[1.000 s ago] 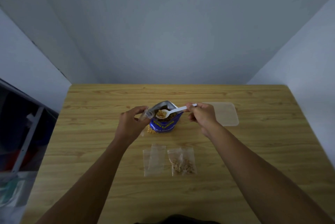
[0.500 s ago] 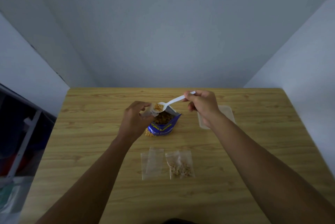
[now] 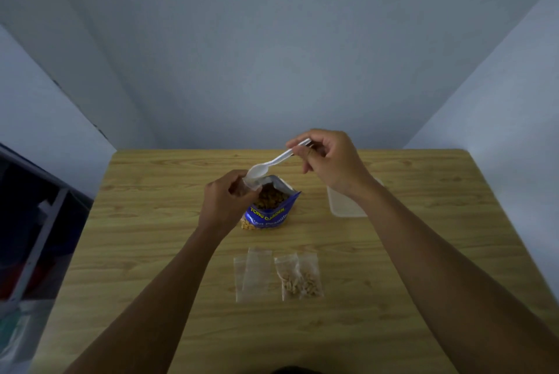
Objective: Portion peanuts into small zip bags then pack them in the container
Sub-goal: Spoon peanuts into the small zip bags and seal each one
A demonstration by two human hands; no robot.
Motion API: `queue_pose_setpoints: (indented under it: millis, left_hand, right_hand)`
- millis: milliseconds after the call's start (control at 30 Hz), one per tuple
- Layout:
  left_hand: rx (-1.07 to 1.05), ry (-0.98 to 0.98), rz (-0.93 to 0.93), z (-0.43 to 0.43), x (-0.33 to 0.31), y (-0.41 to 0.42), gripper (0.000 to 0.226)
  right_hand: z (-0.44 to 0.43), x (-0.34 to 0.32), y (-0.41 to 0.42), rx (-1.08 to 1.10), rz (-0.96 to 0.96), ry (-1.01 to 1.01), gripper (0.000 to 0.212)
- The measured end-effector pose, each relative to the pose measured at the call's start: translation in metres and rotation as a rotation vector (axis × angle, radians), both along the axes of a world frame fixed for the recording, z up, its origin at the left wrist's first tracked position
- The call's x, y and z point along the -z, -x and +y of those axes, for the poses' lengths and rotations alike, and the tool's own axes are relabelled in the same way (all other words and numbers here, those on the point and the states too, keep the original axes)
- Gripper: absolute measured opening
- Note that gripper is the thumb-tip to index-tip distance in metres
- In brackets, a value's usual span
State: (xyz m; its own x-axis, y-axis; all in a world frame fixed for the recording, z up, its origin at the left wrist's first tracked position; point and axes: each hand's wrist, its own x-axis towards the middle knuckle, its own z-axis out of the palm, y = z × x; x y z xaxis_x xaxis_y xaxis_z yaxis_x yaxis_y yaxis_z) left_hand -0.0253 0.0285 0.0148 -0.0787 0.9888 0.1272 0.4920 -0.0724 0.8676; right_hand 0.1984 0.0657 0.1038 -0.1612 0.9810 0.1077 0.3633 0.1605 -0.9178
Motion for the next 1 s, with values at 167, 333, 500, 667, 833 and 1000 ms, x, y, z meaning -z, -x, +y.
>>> queue_pose_setpoints:
  millis: [167,333,500,667,833,1000]
  left_hand:
    - [-0.026,0.023,-0.104,-0.011,0.007,0.009,0.027]
    - [0.0,0.156,-0.095,-0.028,0.011,0.005,0.026]
    - [0.037,0.182,-0.275,-0.051,0.018,-0.005,0.051]
    - [-0.045,0.296,-0.367,-0.064,0.035,-0.022,0.029]
    - [-0.02,0.314,-0.393,-0.077,0.046,-0.043,0.014]
    - [0.011,0.286,-0.25,-0.085,0.065,-0.056,0.018]
  right_hand:
    - [-0.005,0.032,-0.008,0.264,-0.015,0.076,0.009]
    - [-0.026,0.078,0.004,0.277,-0.144,0.225,0.013]
    - [-0.051,0.097,0.013,0.482,-0.197,0.073,0.042]
    - [-0.094,0.105,0.026,0.459,0.075,0.155,0.014]
    - [-0.111,0.125,0.021,0.17,0.22,0.494,0.012]
    - [-0.109,0.138,-0.004,0.219,0.28,0.599,0.003]
